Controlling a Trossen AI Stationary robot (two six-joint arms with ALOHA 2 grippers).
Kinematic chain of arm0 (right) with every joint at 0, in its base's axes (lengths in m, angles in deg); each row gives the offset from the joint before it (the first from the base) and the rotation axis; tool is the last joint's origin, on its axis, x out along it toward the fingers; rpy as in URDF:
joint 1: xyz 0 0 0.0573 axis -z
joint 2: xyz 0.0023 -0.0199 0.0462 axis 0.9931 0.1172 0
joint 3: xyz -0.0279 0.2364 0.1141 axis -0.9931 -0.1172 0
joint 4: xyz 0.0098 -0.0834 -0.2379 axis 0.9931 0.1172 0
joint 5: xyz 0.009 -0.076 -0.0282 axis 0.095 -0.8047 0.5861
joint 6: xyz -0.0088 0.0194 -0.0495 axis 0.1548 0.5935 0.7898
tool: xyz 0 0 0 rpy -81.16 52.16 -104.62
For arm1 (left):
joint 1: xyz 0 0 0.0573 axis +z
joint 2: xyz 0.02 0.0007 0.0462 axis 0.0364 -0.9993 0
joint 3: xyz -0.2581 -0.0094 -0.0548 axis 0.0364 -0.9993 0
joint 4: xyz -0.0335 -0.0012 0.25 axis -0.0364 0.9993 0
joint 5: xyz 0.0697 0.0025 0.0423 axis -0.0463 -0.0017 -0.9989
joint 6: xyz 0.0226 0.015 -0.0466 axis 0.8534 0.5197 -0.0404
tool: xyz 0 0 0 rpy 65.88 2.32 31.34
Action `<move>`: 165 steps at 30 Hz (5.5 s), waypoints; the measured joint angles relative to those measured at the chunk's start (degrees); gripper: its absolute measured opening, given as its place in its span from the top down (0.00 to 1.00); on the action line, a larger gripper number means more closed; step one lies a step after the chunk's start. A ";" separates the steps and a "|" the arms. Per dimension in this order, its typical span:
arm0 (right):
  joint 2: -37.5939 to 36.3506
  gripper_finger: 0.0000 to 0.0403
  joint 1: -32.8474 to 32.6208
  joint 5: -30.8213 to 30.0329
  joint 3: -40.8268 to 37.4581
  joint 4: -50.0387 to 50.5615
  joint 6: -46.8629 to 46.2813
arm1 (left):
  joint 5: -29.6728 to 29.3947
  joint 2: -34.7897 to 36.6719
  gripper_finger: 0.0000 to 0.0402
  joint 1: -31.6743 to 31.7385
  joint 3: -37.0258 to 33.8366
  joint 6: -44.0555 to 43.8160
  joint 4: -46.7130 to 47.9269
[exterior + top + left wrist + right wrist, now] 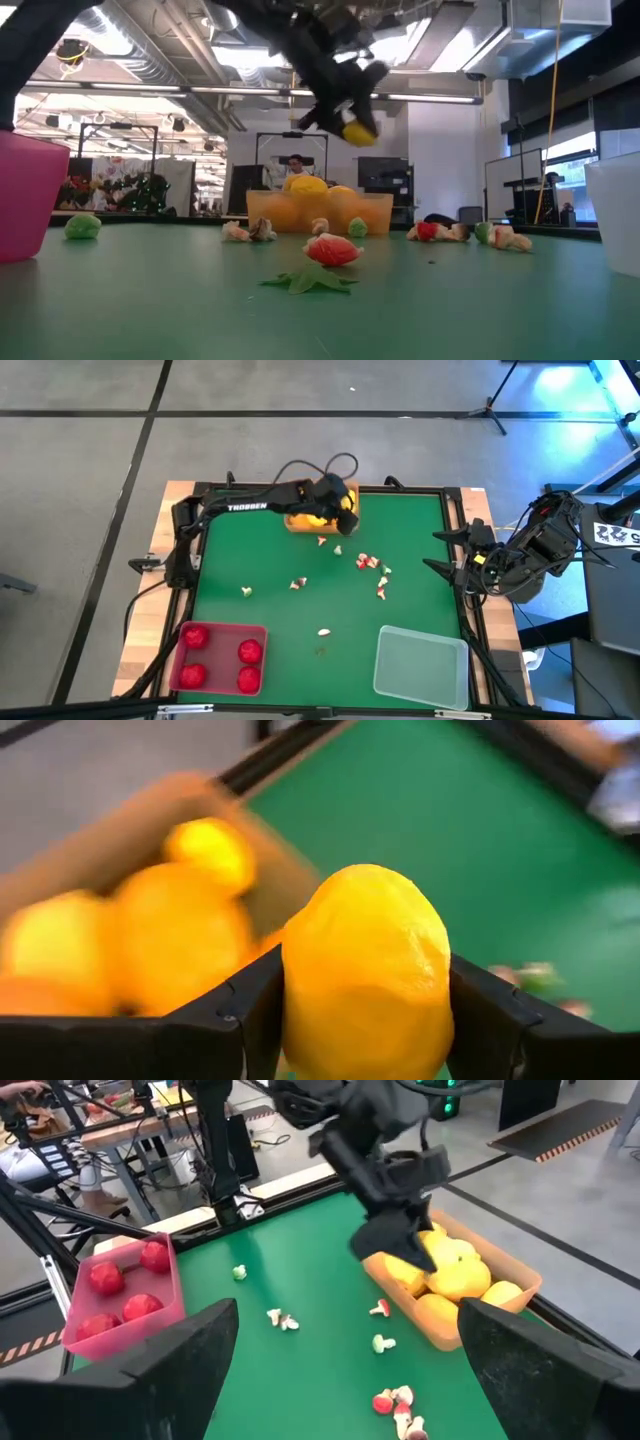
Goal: Sort produce into baskets
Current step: Put the yellow lemon into the orange bin, then put the green mushroom into the transparent bin
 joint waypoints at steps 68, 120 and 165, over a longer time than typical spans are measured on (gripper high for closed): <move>-3.69 0.07 0.02 12.79 -0.04 9.45 6.21 | 9.84 12.78 0.31 -19.88 -7.90 -23.87 24.02; -3.76 0.07 0.00 12.57 -0.04 10.46 7.54 | -5.25 32.72 0.31 -36.38 -50.94 -56.46 26.99; -3.76 0.07 0.00 12.46 -0.05 10.82 7.56 | -2.22 32.38 0.86 -36.25 -57.35 -58.43 15.22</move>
